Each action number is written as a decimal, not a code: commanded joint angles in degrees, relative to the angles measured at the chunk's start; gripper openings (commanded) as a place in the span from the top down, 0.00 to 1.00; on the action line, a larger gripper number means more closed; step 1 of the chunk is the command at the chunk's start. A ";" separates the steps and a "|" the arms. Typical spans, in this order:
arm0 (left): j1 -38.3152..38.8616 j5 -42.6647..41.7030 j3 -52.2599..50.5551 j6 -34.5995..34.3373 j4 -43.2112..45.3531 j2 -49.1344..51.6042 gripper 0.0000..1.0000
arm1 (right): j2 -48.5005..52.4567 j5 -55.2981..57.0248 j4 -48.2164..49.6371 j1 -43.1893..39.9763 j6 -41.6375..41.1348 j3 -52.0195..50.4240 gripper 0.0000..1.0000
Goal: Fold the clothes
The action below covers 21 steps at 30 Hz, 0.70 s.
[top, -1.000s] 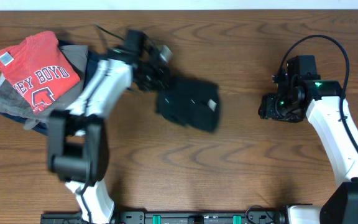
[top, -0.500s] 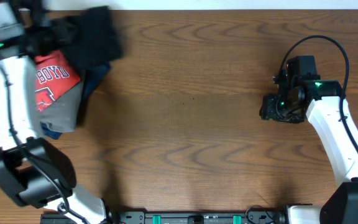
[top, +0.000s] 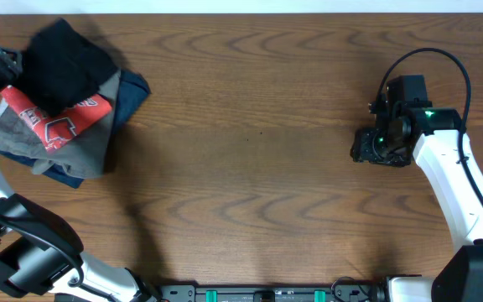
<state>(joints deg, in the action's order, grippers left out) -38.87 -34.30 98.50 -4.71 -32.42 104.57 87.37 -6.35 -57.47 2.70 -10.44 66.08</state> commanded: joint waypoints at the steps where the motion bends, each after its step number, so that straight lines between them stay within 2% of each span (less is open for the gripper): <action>1: -1.68 0.02 -0.04 -0.90 -0.09 -0.48 0.02 | -0.15 0.59 -0.37 0.31 -0.22 0.70 0.43; 4: -3.04 6.27 -0.04 -6.91 -1.31 -1.14 0.02 | -0.15 0.59 -0.46 0.31 -0.22 0.70 0.43; 13: -0.68 7.15 -0.04 -7.13 -1.49 -5.44 0.02 | -0.15 0.55 0.50 0.31 -0.24 0.70 0.41; 17: 4.79 7.23 -0.04 -4.59 -3.48 -7.15 0.02 | -0.15 -0.22 2.03 0.33 -0.55 0.70 0.32; 21: 13.33 10.47 -0.04 -2.38 -7.13 -7.93 0.02 | -0.13 -3.65 5.86 0.33 -3.76 0.70 0.12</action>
<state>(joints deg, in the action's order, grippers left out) -30.76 -26.46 98.50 -9.58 -37.91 97.43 87.37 -7.35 -53.01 2.70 -12.05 66.06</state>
